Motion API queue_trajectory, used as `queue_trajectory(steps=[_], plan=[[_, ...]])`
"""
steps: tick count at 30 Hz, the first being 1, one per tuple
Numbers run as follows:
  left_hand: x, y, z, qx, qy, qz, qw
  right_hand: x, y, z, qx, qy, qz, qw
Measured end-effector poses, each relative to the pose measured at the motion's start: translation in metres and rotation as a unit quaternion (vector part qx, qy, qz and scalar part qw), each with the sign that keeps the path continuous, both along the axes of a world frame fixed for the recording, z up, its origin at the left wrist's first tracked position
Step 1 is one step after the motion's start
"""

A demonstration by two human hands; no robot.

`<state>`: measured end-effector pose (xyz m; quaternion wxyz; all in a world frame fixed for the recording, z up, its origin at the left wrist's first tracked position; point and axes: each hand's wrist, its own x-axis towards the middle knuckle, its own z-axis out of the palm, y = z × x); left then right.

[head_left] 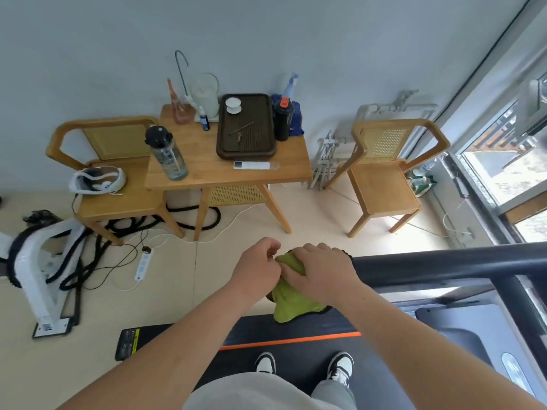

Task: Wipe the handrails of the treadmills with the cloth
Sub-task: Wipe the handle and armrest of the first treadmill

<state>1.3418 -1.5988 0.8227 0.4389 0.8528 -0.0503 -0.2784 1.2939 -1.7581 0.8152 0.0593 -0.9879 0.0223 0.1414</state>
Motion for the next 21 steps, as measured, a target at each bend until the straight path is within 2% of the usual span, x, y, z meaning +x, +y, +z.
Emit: queue_trajectory(steps=[4, 7, 9, 14, 18, 21], plan=[[0.001, -0.008, 0.002, -0.013, 0.004, 0.007, 1.000, -0.002, -0.033, 0.001, 0.004, 0.028, -0.071, 0.997], [-0.003, -0.005, 0.002, -0.019, 0.014, 0.013, 1.000, -0.008, -0.024, 0.001, -0.043, -0.019, -0.106, 0.993], [-0.004, -0.001, 0.001, -0.020, 0.015, 0.022, 0.999, -0.011, 0.001, 0.004, -0.053, -0.052, -0.101, 0.992], [-0.001, 0.003, -0.001, -0.029, 0.004, 0.065, 0.997, -0.016, 0.028, 0.005, -0.025, -0.052, -0.025, 0.998], [-0.004, -0.007, -0.001, -0.037, -0.004, 0.068, 0.997, -0.028, -0.014, 0.000, 0.003, -0.041, 0.008, 0.999], [-0.009, -0.016, -0.001, -0.032, -0.010, 0.054, 0.998, -0.048, -0.075, 0.000, -0.015, -0.065, -0.048, 0.997]])
